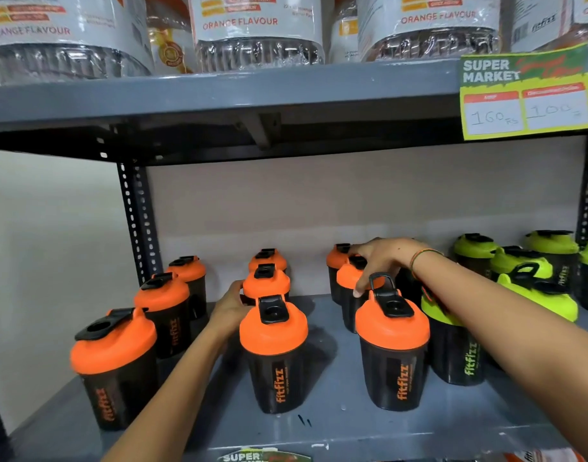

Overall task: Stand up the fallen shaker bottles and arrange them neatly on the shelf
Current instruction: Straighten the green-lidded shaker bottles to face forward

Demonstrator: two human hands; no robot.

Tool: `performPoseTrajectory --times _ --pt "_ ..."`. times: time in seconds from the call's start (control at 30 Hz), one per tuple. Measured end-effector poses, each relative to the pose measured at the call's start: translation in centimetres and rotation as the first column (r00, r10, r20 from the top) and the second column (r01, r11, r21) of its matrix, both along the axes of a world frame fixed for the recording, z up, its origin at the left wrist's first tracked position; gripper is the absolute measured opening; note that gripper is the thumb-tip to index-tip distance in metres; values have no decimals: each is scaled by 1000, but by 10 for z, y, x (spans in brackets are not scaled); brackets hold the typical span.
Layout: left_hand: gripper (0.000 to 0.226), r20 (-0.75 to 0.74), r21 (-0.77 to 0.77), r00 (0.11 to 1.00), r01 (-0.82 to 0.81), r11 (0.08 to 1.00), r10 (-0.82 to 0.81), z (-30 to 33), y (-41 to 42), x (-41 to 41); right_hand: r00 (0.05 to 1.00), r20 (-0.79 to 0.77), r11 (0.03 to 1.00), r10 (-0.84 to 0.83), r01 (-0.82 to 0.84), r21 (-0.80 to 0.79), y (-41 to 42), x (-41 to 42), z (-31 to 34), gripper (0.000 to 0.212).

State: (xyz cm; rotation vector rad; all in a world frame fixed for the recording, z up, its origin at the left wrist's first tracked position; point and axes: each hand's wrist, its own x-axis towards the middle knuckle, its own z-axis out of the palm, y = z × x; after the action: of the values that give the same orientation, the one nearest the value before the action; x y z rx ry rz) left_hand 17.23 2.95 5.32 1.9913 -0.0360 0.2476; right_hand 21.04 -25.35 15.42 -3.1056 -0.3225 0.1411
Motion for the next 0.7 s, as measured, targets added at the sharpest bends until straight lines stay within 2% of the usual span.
performPoseTrajectory --times 0.07,0.17,0.27,0.37,0.43,0.5,0.53,0.6,0.7 --pt "73 -21 -21 999 33 999 -34 2 1 -3 1000 -5 1000 -4 4 6 0 -2 0 112" --pt "79 -17 -205 999 40 978 -44 6 2 -9 1000 19 993 0 -2 117 -3 -11 5 111" --pt "75 158 -383 978 -65 921 135 24 -4 -34 986 165 959 2 -48 278 -21 -33 22 98" --pt "59 439 -478 837 -91 874 327 39 -19 -80 923 381 901 -56 -118 419 -52 -65 36 69" --pt "50 595 -500 715 -27 865 366 43 -41 -115 856 495 807 -150 -183 561 -79 -83 36 50" --pt "47 694 -460 658 92 883 293 39 -75 -146 764 585 712 -271 -249 656 -107 -97 29 38" --pt "47 715 -432 663 169 886 222 34 -96 -158 710 622 690 -331 -268 673 -120 -103 23 34" --pt "50 706 -378 706 309 873 56 19 -141 -176 626 655 646 -423 -299 702 -147 -113 6 33" --pt "60 616 -257 770 392 883 -163 -11 -200 -182 593 624 532 -510 -353 770 -183 -118 -28 35"
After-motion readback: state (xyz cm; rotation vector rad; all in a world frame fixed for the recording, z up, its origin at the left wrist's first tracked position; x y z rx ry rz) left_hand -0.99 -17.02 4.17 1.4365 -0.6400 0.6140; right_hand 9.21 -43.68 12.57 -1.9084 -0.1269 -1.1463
